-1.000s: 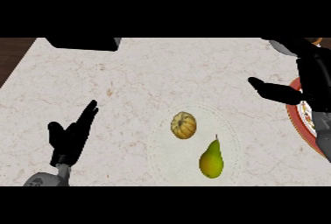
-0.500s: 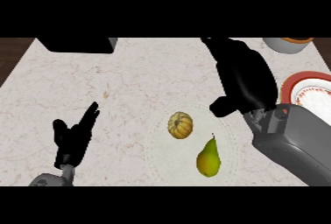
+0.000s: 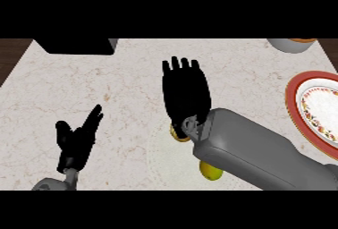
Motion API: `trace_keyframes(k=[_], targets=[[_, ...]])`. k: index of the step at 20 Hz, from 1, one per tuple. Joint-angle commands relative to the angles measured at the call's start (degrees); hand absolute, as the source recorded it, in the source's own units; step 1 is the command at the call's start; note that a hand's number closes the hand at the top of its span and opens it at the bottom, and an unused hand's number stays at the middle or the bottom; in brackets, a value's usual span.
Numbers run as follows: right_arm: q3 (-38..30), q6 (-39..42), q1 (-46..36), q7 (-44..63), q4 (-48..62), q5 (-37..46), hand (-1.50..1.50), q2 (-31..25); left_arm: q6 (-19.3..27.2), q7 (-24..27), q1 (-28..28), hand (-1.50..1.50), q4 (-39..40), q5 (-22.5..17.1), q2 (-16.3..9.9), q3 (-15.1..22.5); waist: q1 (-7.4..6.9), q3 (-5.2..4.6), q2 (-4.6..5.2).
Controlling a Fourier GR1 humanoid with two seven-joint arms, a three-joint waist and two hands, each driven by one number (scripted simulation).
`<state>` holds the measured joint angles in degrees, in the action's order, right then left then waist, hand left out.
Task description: Pick the squash from the placemat and place it in the plate
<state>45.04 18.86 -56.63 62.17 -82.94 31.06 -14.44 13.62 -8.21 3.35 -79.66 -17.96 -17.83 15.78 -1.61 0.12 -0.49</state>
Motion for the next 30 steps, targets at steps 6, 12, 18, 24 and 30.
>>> trace_keyframes(k=[6,12,18,24,30], targets=[[2.1,6.0,-2.7,11.8,14.9,3.8,-1.50,12.8,-1.8,-1.1,-0.4,0.00,1.2,-0.6,0.8,-0.1,1.23,-0.22,0.45],[3.4,5.1,-0.1,15.1,18.0,2.5,-1.50,14.3,0.2,-1.0,-1.7,0.00,-0.3,1.0,3.3,1.5,1.06,-0.19,0.30],[6.0,0.2,3.6,14.2,18.9,2.4,-1.50,14.4,-2.6,-2.1,-0.3,0.00,0.3,-0.5,1.5,-1.4,1.01,-0.16,0.41],[8.3,0.5,2.3,15.1,21.1,3.1,-1.50,14.4,-4.0,1.9,-4.1,0.00,1.0,0.6,2.3,-0.6,0.58,-0.21,0.41],[9.8,0.2,2.5,15.5,24.6,4.9,-1.50,14.4,-1.6,-1.0,-1.9,0.00,1.2,1.3,4.6,-0.7,0.62,-0.19,0.49]])
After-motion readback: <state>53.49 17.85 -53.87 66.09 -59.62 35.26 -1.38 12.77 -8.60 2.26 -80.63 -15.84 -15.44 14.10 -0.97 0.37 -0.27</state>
